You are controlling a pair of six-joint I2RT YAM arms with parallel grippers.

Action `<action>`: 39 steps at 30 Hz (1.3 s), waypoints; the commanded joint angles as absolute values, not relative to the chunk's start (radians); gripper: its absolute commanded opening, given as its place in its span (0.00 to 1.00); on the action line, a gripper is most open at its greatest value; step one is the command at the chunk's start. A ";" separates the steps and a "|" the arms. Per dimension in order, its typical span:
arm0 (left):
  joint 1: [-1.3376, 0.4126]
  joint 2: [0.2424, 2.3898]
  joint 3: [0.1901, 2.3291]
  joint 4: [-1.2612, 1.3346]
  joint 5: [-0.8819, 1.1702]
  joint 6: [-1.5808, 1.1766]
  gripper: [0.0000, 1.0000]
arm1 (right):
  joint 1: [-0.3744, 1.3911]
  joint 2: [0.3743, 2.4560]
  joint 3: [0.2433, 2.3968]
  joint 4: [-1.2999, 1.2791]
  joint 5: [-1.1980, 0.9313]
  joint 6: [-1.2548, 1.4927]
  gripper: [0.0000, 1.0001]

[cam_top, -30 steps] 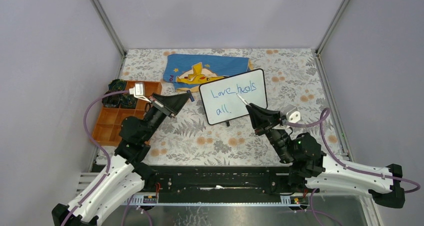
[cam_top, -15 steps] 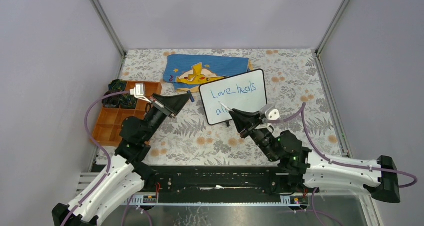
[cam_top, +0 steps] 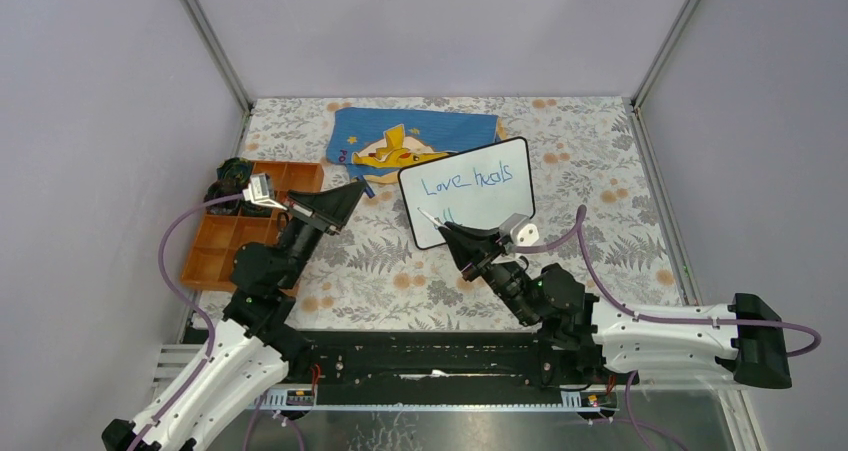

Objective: Write a sentence on the whiteboard
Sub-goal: Close the whiteboard marker at the center of the board.

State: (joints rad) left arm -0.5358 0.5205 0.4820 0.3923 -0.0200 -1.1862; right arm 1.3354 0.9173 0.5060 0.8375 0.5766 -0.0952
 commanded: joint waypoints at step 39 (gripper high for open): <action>-0.531 0.500 0.411 0.446 -0.027 -1.371 0.00 | 1.345 1.082 0.672 0.999 0.435 -0.006 0.00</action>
